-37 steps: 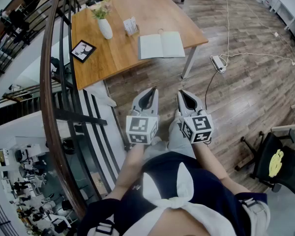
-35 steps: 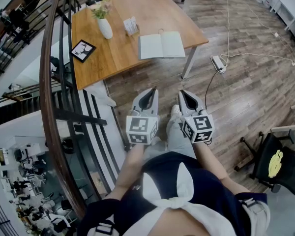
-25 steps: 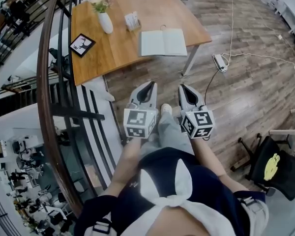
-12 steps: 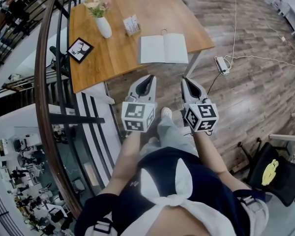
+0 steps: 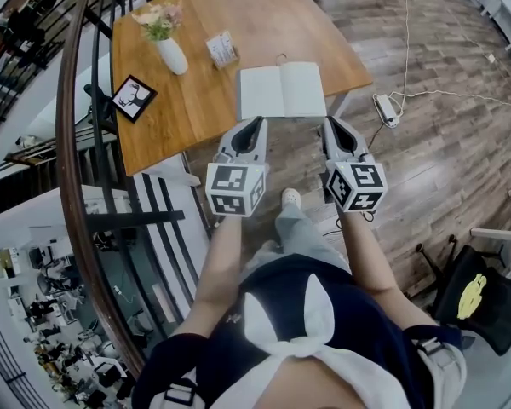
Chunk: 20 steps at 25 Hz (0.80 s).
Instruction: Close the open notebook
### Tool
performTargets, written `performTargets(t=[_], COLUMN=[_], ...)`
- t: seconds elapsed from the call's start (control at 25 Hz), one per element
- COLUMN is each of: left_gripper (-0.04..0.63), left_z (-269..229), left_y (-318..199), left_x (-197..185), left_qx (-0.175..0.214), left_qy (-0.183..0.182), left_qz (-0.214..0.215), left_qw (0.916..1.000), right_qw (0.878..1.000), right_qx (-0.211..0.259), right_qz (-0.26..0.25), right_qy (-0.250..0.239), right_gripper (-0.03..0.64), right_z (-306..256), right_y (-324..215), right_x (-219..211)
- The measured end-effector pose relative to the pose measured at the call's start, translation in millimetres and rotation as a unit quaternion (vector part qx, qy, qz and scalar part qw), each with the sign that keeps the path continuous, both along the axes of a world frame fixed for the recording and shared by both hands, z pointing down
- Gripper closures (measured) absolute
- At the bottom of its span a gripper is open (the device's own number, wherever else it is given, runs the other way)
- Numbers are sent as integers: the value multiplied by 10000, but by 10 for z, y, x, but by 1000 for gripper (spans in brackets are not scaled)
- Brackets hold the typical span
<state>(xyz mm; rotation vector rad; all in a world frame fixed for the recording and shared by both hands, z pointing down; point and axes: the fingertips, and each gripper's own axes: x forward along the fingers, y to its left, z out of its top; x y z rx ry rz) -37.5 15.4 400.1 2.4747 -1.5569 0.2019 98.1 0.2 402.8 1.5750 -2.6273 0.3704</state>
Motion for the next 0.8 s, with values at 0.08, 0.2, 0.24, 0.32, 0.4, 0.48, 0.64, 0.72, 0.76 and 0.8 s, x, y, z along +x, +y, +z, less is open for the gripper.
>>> performTargets(t=[0.08, 0.2, 0.24, 0.32, 0.4, 0.48, 0.64, 0.72, 0.76, 0.8], left_gripper=[569, 568, 569, 569, 569, 569, 568, 569, 569, 568], left_z=[18, 67, 81, 116, 162, 220, 340, 382, 399, 415], left_y=[-84, -203, -243, -321, -403, -496, -676, -773, -819, -859], left_x=[12, 12, 5, -10, -25, -44, -42, -27, -20, -13], left_qx=[-24, -44, -45, -64, -114, -185, -311, -346, -362, -382], left_qy=[13, 42, 60, 113, 145, 144, 91, 38, 21, 16], left_qz=[16, 25, 20, 2, -19, -45, -80, -84, -82, -77], left_qw=[10000, 10000, 10000, 9999, 9998, 9997, 9994, 9994, 9993, 9992], right_qw=[9999, 9994, 9991, 9985, 9976, 9967, 9955, 9950, 9947, 9944], right_qx=[-65, -220, -284, -408, -544, -676, -843, -909, -946, -986], right_qz=[64, 98, 97, 108, 112, 112, 119, 85, 61, 36], right_qy=[-104, -252, -283, -337, -407, -443, -416, -407, -400, -387], right_gripper=[617, 553, 551, 547, 514, 477, 451, 445, 441, 436], right_z=[41, 147, 191, 280, 365, 444, 571, 620, 645, 672], right_y=[-77, -201, -243, -325, -416, -516, -697, -796, -844, -886], right_x=[38, 63, 67, 91, 120, 138, 180, 193, 195, 198])
